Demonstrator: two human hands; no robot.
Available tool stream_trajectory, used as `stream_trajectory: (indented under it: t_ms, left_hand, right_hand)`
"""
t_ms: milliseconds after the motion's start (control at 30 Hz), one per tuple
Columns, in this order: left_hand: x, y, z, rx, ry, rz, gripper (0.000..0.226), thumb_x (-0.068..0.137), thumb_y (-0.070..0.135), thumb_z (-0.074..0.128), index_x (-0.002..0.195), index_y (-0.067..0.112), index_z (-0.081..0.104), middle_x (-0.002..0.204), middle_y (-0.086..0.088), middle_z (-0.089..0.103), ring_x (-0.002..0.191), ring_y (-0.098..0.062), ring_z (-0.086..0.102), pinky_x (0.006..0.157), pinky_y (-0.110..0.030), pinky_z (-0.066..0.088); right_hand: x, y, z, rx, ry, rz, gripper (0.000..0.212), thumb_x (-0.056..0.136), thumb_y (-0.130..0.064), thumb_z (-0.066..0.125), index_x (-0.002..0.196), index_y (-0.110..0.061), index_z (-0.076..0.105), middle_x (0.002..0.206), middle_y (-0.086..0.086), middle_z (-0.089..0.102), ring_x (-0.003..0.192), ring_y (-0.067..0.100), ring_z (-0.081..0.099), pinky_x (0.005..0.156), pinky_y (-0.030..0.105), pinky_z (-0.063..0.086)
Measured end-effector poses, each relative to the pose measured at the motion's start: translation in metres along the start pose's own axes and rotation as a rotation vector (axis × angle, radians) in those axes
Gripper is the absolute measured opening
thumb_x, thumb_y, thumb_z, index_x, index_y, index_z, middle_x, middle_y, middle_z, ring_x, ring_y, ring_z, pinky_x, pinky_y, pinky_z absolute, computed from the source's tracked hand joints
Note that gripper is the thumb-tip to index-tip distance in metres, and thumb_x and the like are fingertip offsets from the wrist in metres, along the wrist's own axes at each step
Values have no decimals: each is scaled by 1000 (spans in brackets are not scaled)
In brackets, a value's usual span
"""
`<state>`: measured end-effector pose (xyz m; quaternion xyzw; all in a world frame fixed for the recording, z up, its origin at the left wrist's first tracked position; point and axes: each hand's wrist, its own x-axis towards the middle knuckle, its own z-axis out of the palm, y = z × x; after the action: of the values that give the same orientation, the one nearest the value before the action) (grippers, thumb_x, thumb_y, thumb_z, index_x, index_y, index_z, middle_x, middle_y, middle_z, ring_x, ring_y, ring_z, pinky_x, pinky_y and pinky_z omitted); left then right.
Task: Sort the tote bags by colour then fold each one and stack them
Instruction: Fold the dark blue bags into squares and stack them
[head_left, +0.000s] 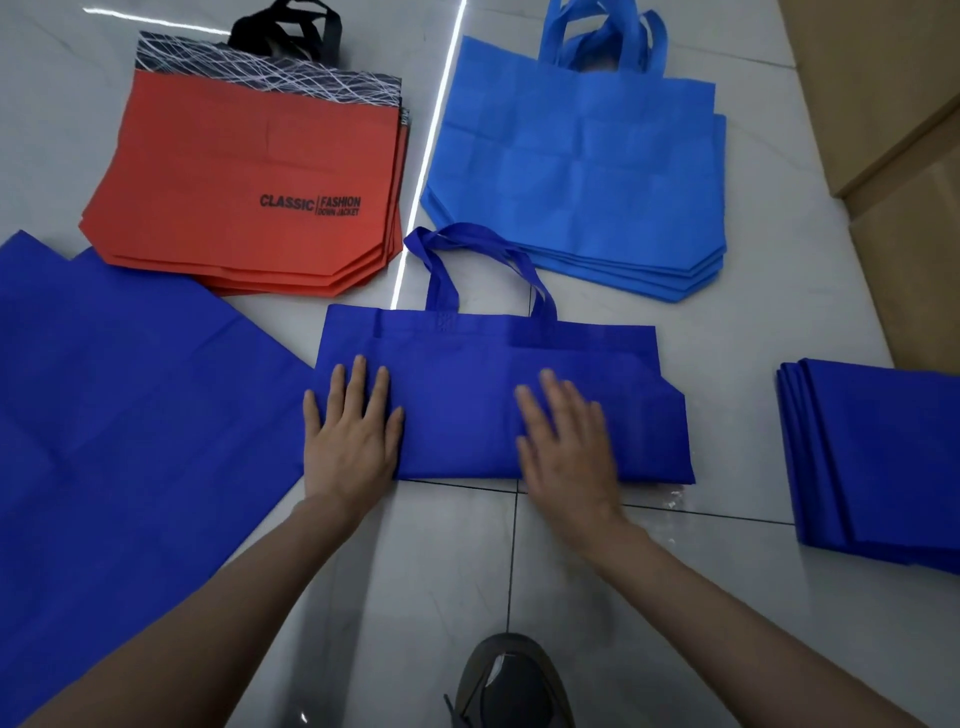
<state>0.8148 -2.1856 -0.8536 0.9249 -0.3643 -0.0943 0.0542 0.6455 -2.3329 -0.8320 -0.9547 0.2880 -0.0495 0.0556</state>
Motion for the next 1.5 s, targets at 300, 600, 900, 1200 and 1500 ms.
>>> stream_trajectory:
  t_ms: [300,600,900,1200,1500]
  left_hand:
    - [-13,-9,5,6,-25,-12,66,92,50,12,148,16,20,156,-12,16,143,-30,16,112,-52,12]
    - [13,-9,-4,-87,72,78,53,93,37,26,125,7,54,144,-11,42,133,-28,40,104,-46,31]
    - [8,-8,11,-87,66,-40,58,95,48,21,147,23,28,155,-8,20,143,-26,19,114,-43,13]
    - [14,-5,2,-70,77,-36,58,90,47,27,133,14,49,144,-18,38,132,-37,35,108,-50,26]
    - [40,-6,7,-5,-42,84,63,89,55,3,148,36,10,158,3,6,146,-20,1,114,-47,-1]
  right_hand:
    - [14,-44,37,-66,-320,0,61,93,-52,15,149,-27,22,157,3,21,143,25,22,111,54,13]
    - [59,-74,28,4,-235,-100,54,93,-42,23,132,-23,54,145,3,44,132,27,43,105,54,32]
    - [62,-4,37,-41,-315,-95,57,90,-57,-2,144,-44,-10,156,-12,-14,146,20,-11,114,48,-10]
    - [43,72,19,-6,-207,284,69,89,-53,-1,150,-28,17,159,-2,8,146,22,5,117,46,4]
    - [125,40,7,225,-62,400,68,89,-46,57,141,-10,32,140,10,40,127,27,38,107,37,29]
